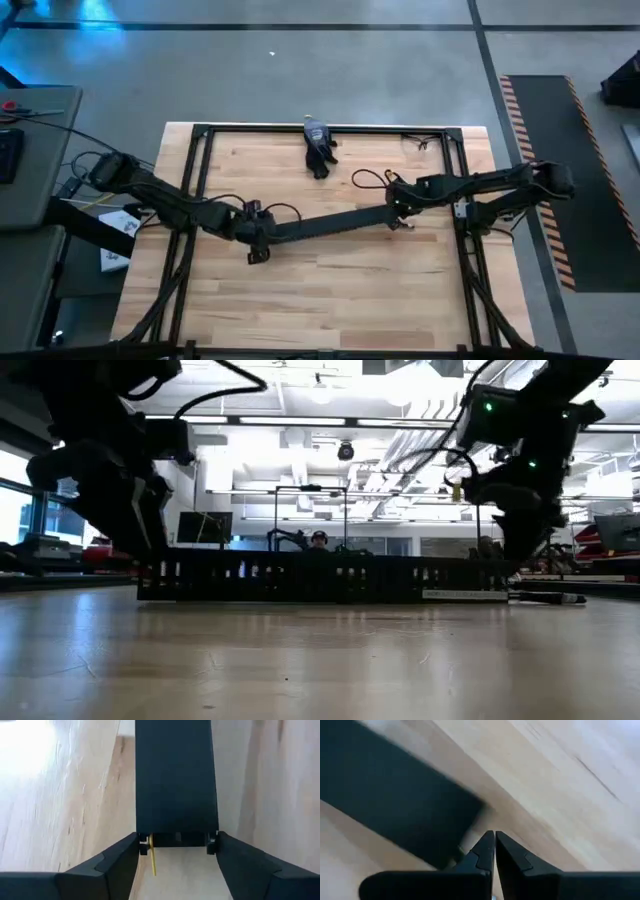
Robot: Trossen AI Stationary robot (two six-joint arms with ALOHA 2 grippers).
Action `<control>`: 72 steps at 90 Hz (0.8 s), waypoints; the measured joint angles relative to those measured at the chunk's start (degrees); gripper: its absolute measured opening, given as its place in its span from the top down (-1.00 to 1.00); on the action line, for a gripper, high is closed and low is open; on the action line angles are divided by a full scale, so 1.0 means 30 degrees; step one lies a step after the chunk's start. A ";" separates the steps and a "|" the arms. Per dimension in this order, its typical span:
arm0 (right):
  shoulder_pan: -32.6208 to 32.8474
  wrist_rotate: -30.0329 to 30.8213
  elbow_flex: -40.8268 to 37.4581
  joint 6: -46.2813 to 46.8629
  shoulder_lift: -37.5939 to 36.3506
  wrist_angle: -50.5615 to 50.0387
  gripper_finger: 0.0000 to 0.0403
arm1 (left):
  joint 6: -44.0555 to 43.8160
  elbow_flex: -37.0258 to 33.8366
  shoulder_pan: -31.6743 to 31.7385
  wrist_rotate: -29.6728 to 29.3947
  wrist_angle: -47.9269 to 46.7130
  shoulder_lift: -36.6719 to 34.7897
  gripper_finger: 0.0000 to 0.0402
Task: Ziptie cables
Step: Close the black cable duct
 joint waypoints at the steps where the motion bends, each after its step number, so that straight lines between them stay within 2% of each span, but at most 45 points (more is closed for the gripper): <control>1: -0.0005 -0.0073 -0.0011 -0.0002 0.0000 0.0197 1.00 | 0.0042 -0.0015 0.0000 0.0001 0.0000 0.0003 -0.14; 14: -0.0042 -0.0023 -0.0043 -0.0207 0.0007 0.1708 1.00 | 0.0530 -0.0035 -0.0010 0.0740 0.0355 0.0022 -0.10; 45: 0.0044 -0.0817 0.0118 0.0023 -0.0022 -0.1546 1.00 | -0.0069 0.0191 0.0095 -0.0007 0.0402 0.0015 -0.08; 72: 0.0038 -0.0684 0.0118 -0.0062 -0.0022 -0.1099 1.00 | -0.1685 0.0099 0.0095 0.0283 -0.0423 0.0007 -0.26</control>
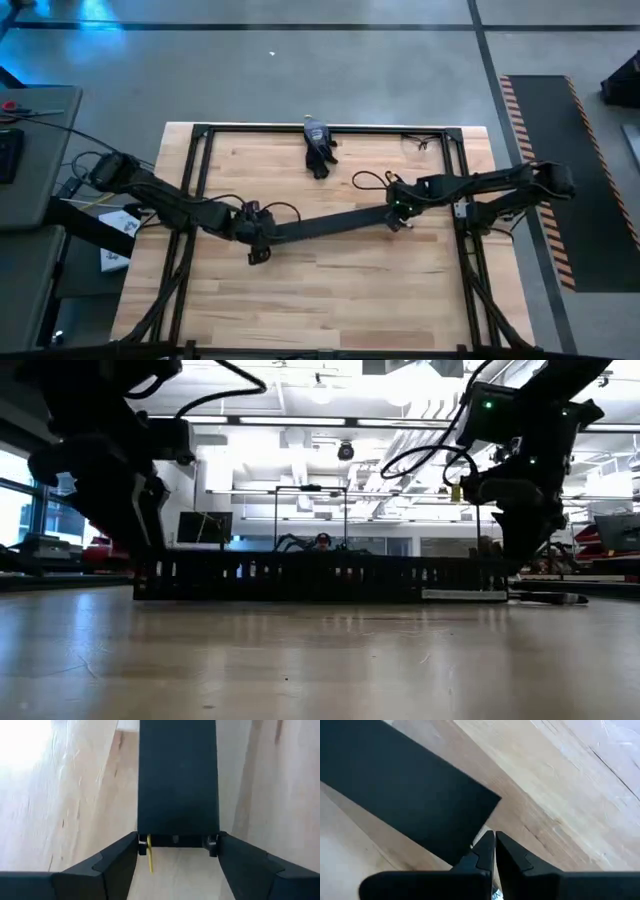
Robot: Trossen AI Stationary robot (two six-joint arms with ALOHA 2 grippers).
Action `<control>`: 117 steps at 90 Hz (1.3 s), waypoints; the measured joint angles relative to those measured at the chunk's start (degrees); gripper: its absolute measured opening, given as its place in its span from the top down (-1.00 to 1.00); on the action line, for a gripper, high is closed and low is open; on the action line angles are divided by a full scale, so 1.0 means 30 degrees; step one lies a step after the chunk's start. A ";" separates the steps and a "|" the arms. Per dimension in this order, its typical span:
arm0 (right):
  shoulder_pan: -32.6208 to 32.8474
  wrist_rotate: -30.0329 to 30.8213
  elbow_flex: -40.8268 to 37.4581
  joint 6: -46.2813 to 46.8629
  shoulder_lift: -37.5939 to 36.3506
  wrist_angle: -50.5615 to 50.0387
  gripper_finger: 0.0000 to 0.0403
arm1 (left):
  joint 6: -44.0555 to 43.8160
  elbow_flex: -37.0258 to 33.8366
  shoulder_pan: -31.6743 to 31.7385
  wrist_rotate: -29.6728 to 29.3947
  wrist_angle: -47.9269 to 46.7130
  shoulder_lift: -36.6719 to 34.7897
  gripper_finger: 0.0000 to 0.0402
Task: Ziptie cables
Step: Close the black cable duct
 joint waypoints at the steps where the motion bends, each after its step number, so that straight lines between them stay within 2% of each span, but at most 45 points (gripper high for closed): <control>1: 0.0000 -0.0005 0.0000 -0.0009 0.0000 -0.0001 1.00 | -0.0011 -0.0006 -0.0003 -0.0005 -0.0014 0.0000 -0.27; 16: 0.0191 0.0143 0.0000 -0.0365 0.0000 -0.0069 1.00 | -0.0015 -0.0031 -0.0007 0.0006 -0.0087 0.0221 -0.25; 33: -0.0098 0.1360 0.0000 0.0277 0.0000 -0.1138 1.00 | 0.0031 -0.0032 -0.0022 -0.0012 0.0130 0.0597 -0.07; 53: -0.0190 0.0545 -0.0080 -0.0654 0.0022 0.1685 1.00 | 0.0553 -0.0084 -0.0012 -0.0214 0.0575 0.0634 0.13; 64: -0.0030 0.0539 -0.0131 -0.0728 0.0195 0.2026 1.00 | 0.0531 -0.0105 -0.0022 -0.0343 0.0518 0.0686 0.19; 105: 0.0925 0.0756 -0.0113 -0.0678 0.0357 0.1862 1.00 | 0.1066 0.0235 -0.0029 -0.0950 -0.0154 0.0750 0.22; 117: 0.0985 0.1060 0.0080 0.0147 0.0313 0.0256 1.00 | 0.0172 0.0317 0.0050 -0.0867 -0.0484 0.0750 0.20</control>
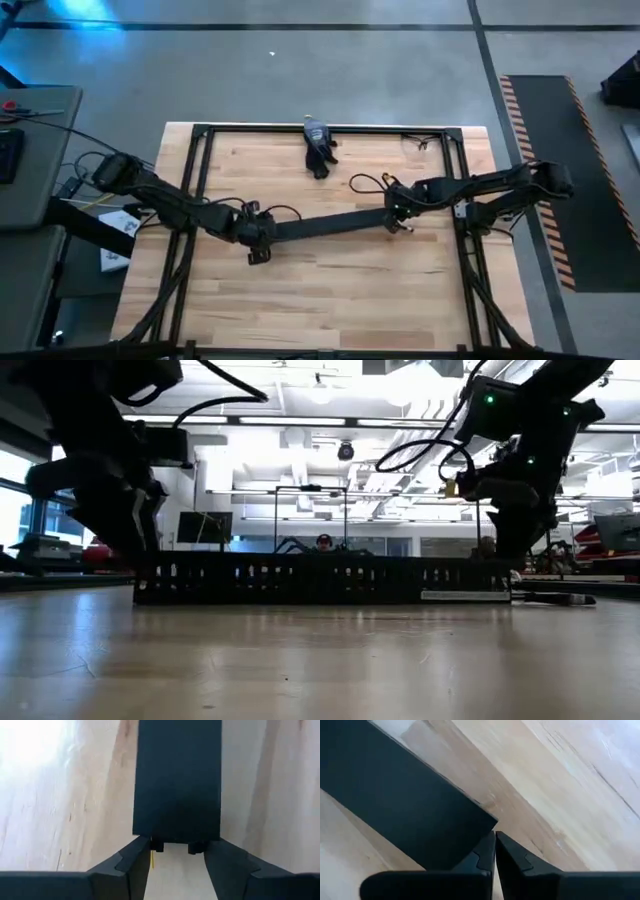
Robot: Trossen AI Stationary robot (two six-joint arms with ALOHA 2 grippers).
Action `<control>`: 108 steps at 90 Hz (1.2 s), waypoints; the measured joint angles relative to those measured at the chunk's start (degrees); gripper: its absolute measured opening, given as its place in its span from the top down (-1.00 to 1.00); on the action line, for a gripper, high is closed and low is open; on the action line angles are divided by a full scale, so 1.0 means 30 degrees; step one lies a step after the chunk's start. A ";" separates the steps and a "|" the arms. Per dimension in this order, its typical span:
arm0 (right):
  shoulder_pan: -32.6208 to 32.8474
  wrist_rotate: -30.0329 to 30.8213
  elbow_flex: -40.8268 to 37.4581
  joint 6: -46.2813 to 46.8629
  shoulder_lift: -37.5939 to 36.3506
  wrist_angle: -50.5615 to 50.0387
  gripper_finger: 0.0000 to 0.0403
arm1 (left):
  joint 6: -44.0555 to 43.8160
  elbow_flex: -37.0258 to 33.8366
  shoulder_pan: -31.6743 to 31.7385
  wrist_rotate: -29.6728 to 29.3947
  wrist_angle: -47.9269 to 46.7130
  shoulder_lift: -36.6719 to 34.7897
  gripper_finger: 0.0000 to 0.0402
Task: Ziptie cables
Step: Close the black cable duct
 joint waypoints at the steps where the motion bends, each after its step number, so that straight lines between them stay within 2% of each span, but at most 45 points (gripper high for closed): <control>1: 0.0005 -0.0010 0.0000 0.0000 0.0000 -0.0110 1.00 | -0.0036 0.0009 0.0001 -0.0001 -0.0043 0.0000 0.20; 31: 0.0138 0.0367 -0.0015 0.1077 -0.0219 -0.1999 1.00 | -0.0178 0.0040 -0.0050 0.0638 -0.0884 -0.0029 -0.12; 54: 0.1113 -0.0853 -0.0214 0.0765 -0.0136 0.2484 1.00 | 0.0350 -0.0011 -0.0086 0.0495 -0.1186 -0.0029 -0.13; 76: 0.1879 -0.1014 -0.0207 0.1629 -0.0138 0.1858 1.00 | 0.1125 0.0217 -0.0031 0.0302 -0.1063 0.0007 0.11; 85: 0.2101 -0.1044 -0.0043 0.2093 -0.0183 0.0190 1.00 | 0.0629 0.0563 -0.0035 -0.0121 -0.1294 -0.0016 0.16; 93: 0.2378 -0.0977 -0.0022 0.2230 -0.0189 -0.0926 1.00 | 0.0194 0.0585 -0.0021 0.0498 -0.1581 -0.0022 0.13; 108: 0.2556 -0.0741 -0.0029 0.2204 -0.0197 -0.1236 1.00 | -0.0266 0.0555 -0.0021 0.1310 -0.1795 -0.0022 -0.09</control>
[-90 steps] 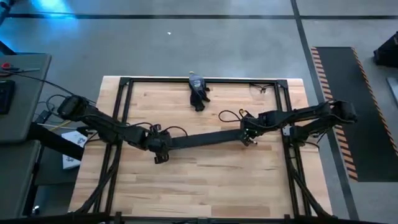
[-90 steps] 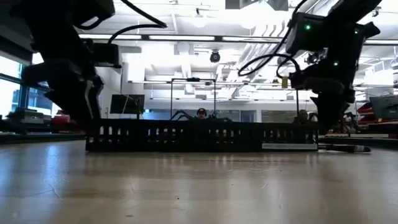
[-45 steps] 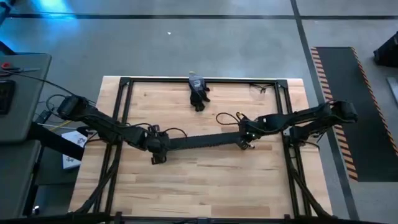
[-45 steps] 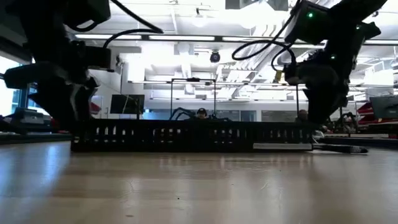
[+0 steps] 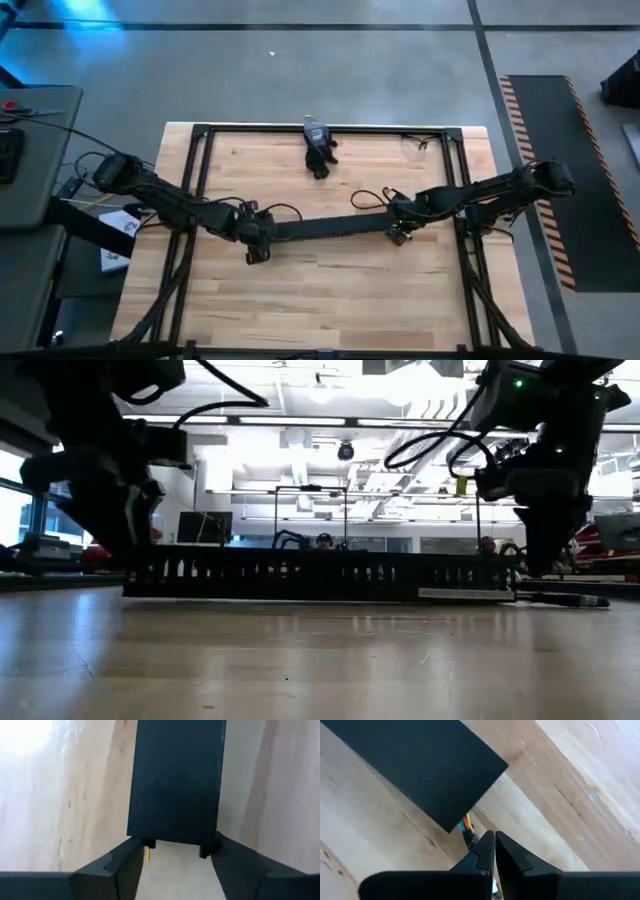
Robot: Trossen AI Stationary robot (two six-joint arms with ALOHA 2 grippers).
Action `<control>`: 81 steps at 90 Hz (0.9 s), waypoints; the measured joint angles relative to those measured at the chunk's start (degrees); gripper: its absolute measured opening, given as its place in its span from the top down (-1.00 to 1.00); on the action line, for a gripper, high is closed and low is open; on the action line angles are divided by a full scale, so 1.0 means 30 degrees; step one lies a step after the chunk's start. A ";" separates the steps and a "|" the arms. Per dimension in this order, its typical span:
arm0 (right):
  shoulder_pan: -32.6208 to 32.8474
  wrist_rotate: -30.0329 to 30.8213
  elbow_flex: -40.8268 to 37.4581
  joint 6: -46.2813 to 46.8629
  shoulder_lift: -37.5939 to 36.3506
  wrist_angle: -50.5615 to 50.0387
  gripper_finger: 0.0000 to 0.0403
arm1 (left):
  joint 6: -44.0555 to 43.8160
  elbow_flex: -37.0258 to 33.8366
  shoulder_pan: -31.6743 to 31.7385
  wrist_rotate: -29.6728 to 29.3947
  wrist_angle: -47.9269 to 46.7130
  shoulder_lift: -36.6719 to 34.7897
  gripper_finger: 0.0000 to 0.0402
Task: Ziptie cables
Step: Close the black cable duct
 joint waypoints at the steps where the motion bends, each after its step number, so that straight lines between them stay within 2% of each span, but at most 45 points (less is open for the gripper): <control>1: 0.0000 0.0037 0.0000 -0.0030 -0.0004 -0.0012 1.00 | -0.0016 0.0000 0.0000 0.0069 -0.0041 0.0000 -0.10; 6: 0.0000 0.0471 0.0000 -0.0102 -0.0091 -0.0131 1.00 | -0.0020 -0.0007 -0.0007 0.0424 -0.0115 0.0000 -0.17; 19: 0.0325 0.3163 0.0401 -0.0138 -0.0913 -0.1482 1.00 | -0.0050 -0.0019 -0.0065 0.1544 -0.0236 -0.0163 -0.24; 28: 0.0948 0.5442 0.1161 -0.0859 -0.1890 -0.2236 1.00 | -0.0085 -0.0022 -0.0321 0.1436 -0.0429 -0.0510 -0.24; 36: 0.1514 0.6099 0.1624 -0.2836 -0.2724 -0.0720 1.00 | -0.0551 -0.0029 -0.0665 0.0762 -0.0820 -0.0982 -0.24; 48: 0.2096 0.4378 0.1624 -0.8057 -0.3099 0.6153 0.98 | -0.2012 -0.0044 -0.1299 -0.0547 -0.2529 -0.1967 -0.24; 58: 0.2194 0.1932 0.1213 -1.2299 -0.2058 1.2417 0.86 | -0.4059 -0.0058 -0.2231 -0.2881 -0.3624 -0.3075 -0.24; 70: 0.1770 0.0414 0.1188 -1.5082 0.0442 1.6701 0.54 | -0.7379 -0.0058 -0.3577 -0.6204 -0.3601 -0.4180 -0.24; 81: 0.1048 -0.0510 0.1414 -1.7286 0.3238 1.9291 0.13 | -0.9870 -0.0058 -0.4620 -0.8767 -0.2976 -0.4339 -0.24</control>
